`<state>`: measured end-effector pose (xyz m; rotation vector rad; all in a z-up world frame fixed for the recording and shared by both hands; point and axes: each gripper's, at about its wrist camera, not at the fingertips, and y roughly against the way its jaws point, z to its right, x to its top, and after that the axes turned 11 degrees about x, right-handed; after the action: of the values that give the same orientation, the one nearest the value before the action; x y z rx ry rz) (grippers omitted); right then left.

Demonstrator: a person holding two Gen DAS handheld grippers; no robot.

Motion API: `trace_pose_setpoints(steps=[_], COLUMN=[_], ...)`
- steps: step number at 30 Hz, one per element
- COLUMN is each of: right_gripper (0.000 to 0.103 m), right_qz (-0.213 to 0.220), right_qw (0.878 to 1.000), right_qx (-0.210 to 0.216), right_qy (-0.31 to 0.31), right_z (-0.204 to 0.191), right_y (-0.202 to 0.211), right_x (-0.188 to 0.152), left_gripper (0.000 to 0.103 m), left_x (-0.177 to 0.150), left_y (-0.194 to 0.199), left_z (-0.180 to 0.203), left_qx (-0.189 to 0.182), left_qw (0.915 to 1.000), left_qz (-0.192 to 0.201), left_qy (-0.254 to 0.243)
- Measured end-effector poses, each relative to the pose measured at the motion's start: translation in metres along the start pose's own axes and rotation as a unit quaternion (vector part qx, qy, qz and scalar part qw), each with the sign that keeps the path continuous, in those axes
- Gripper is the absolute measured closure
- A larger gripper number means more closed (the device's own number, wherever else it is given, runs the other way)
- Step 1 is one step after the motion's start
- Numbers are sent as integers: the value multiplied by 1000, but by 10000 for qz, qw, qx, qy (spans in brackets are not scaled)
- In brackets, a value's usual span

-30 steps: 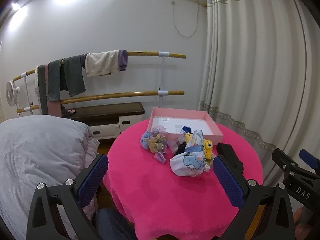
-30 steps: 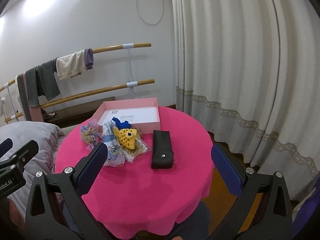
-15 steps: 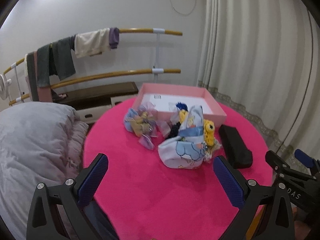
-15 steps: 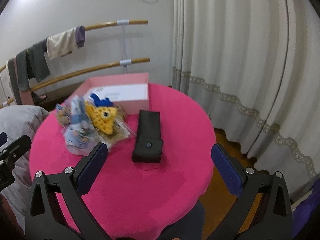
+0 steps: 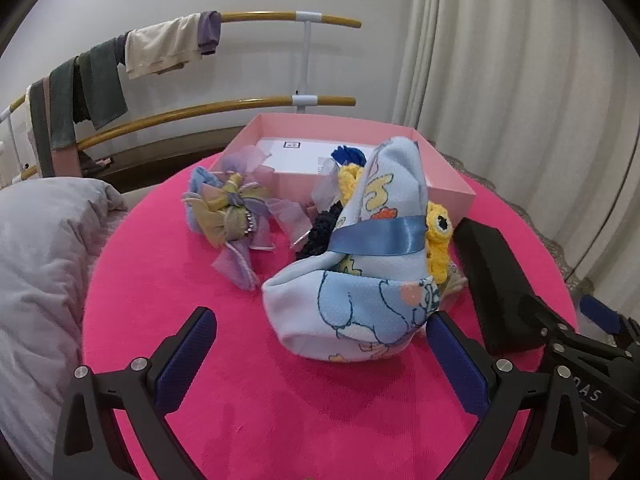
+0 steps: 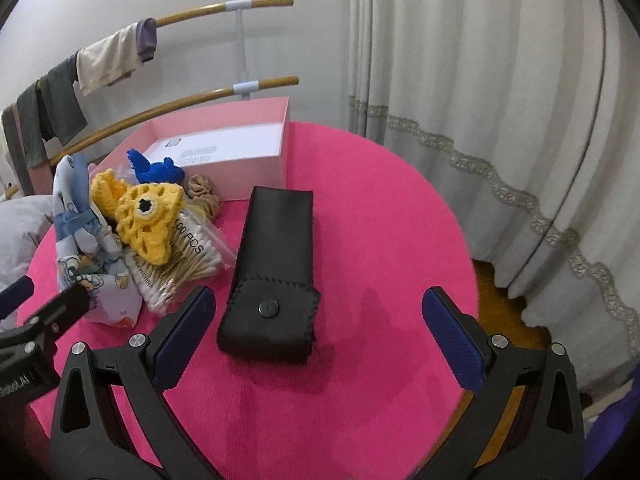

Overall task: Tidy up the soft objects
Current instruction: 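Grasp the black pouch with the right gripper while the left grasps the blue cloth bundle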

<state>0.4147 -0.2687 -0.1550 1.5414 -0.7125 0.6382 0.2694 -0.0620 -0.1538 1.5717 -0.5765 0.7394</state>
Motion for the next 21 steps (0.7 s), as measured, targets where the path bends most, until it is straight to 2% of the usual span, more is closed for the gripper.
trace_pose_setpoints(steps=[6,11,12,13,15,18,21], right_gripper=[0,7,10,18,22,32,49], right_qz=[-256,-411,-473,-542,-616,-652,-632], right_qw=[9996,9990,9987,9983,9979,9977,9977], right_qx=[-48,-170,-183,-186,-120,-68,129], right_qy=[81,82,89,107,130,169,186], right_z=[-3,-4,-4,-4,-5,-6,-8], right_y=[-30,-40,-43,-46,-50,-51,-50], right_x=[5,9,10,10,10,10,9], left_gripper=[0,2,4,8,14,18,28], left_x=[3,9,9,10,10,11,12], left_y=[-29,-38,-41,-43,-49,-53,-54], left_z=[5,2,1,-1,-3,-5,-8], left_qx=[-109,-201,-292,-358,-533,-607,-704], left_qw=[9999,9998,9995,9993,9984,9979,9973], left_qz=[11,38,18,-8,-90,-130,-135], left_qy=[59,79,101,127,162,180,176])
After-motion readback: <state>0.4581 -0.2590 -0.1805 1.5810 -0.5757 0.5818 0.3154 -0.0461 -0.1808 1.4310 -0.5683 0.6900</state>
